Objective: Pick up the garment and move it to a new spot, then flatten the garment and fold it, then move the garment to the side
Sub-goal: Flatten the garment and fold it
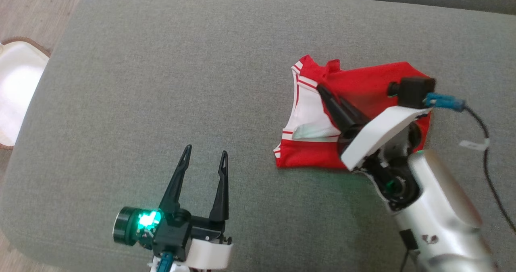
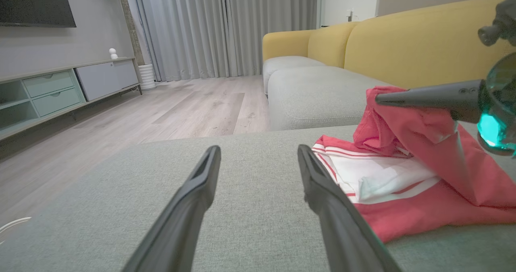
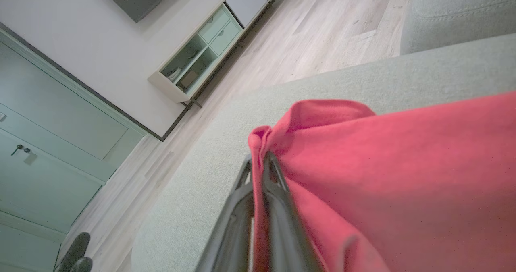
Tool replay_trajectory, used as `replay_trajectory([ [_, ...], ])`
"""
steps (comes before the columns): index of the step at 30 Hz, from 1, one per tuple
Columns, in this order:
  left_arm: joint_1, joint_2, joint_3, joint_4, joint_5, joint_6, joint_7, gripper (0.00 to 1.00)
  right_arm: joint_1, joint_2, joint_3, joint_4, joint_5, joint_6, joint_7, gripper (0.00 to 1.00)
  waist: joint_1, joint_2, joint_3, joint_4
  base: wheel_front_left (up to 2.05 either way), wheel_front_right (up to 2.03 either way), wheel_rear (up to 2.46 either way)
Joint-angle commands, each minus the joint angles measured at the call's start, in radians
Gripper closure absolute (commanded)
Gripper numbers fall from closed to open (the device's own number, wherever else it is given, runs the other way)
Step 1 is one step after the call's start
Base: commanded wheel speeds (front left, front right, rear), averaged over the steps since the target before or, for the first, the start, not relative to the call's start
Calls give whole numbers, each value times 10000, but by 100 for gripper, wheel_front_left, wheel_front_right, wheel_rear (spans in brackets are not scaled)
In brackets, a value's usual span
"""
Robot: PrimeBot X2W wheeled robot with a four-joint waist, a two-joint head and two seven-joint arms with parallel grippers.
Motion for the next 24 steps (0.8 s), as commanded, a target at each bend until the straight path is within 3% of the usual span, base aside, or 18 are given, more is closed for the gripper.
replay_trajectory([
  [1,-273,-106,398,-271,38,-28,-51,0,-446,263,244,-176,-80,65,-244,91,0,0,-13,11,0,0,0],
  [2,-262,-118,411,-262,38,-37,-51,0,-474,324,338,1,-68,65,-386,15,0,0,-28,11,0,0,0],
  [3,-252,-128,424,-248,39,-43,-51,0,-498,381,440,134,-19,65,-542,0,0,0,-59,-2,0,0,0],
  [9,-123,-154,615,-181,42,-87,-51,0,-448,250,977,-48,391,65,-1311,0,0,0,-425,-346,0,0,0],
  [18,409,-148,1252,-257,-237,-231,-51,0,790,-1671,298,-762,-317,65,-3051,0,0,0,-1360,-1228,0,0,0],
  [24,716,-167,1492,-352,-208,-244,-51,0,2126,-2666,-118,-348,-1872,65,-4458,0,0,0,-1898,-1555,0,0,0],
])
